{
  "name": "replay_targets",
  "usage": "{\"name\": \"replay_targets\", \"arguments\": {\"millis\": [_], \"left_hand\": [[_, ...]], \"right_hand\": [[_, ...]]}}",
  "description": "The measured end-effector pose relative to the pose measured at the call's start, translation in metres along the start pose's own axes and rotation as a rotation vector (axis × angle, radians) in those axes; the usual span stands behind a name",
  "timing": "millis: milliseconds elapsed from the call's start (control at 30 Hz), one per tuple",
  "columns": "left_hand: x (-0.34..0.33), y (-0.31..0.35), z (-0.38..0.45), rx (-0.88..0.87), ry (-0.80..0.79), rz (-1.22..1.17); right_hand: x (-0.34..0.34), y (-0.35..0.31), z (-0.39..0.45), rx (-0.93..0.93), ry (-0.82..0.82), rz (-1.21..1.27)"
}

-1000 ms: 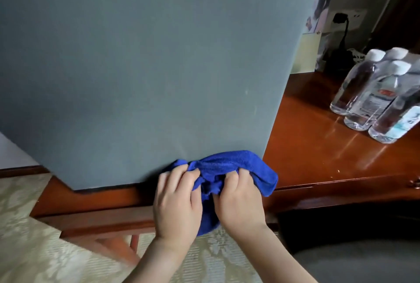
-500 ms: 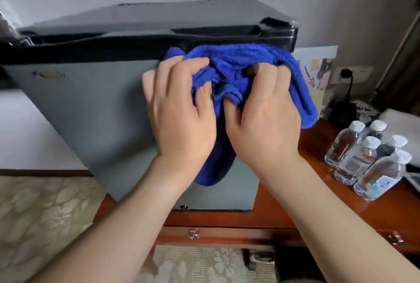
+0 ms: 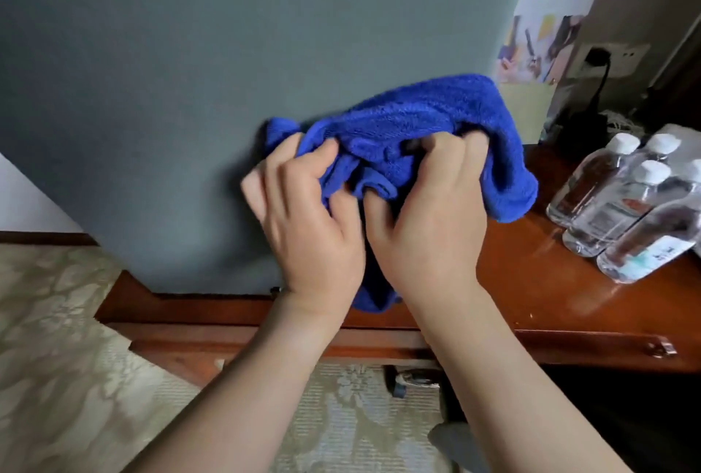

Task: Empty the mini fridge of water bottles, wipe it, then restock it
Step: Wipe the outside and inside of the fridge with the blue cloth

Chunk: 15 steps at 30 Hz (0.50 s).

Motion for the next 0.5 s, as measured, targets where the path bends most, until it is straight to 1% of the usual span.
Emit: {"name": "replay_targets", "arguments": {"millis": [33, 100, 200, 267, 300, 333, 400, 467, 500], "left_hand": [[-0.004, -0.007, -0.015, 0.012, -0.010, 0.012], [-0.011, -0.021, -0.046, -0.028, -0.102, 0.048], [-0.018, -0.048, -0.105, -0.172, -0.356, 0.121], [-0.019, -0.066, -0.138, -0.202, -0.534, 0.161], [-0.019, -0.073, -0.148, -0.190, -0.590, 0.164], [-0.019, -0.078, -0.153, -0.174, -0.616, 0.158], [-0.019, -0.077, -0.151, -0.149, -0.617, 0.137], [-0.015, -0.068, -0.135, -0.102, -0.575, 0.110], [-0.013, -0.062, -0.122, -0.073, -0.527, 0.094]], "right_hand": [[-0.005, 0.009, -0.015, -0.038, 0.013, 0.020], [-0.012, 0.034, -0.056, -0.167, 0.016, 0.051], [-0.020, 0.074, -0.130, -0.426, -0.085, 0.072], [-0.029, 0.096, -0.165, -0.494, -0.163, 0.046], [-0.032, 0.102, -0.174, -0.505, -0.175, 0.024], [-0.034, 0.105, -0.178, -0.516, -0.174, 0.007], [-0.034, 0.104, -0.177, -0.543, -0.169, -0.010], [-0.028, 0.093, -0.164, -0.534, -0.156, -0.011], [-0.023, 0.084, -0.150, -0.483, -0.138, -0.005]]}}
Point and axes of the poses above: each hand's wrist, its own z-axis towards the middle knuckle, its own x-axis out of the back of the hand, y = z × x, the point moved 2 cm from there along z, towards the middle knuckle, and after that the axes turned 11 degrees about z, right-handed, at the moved point
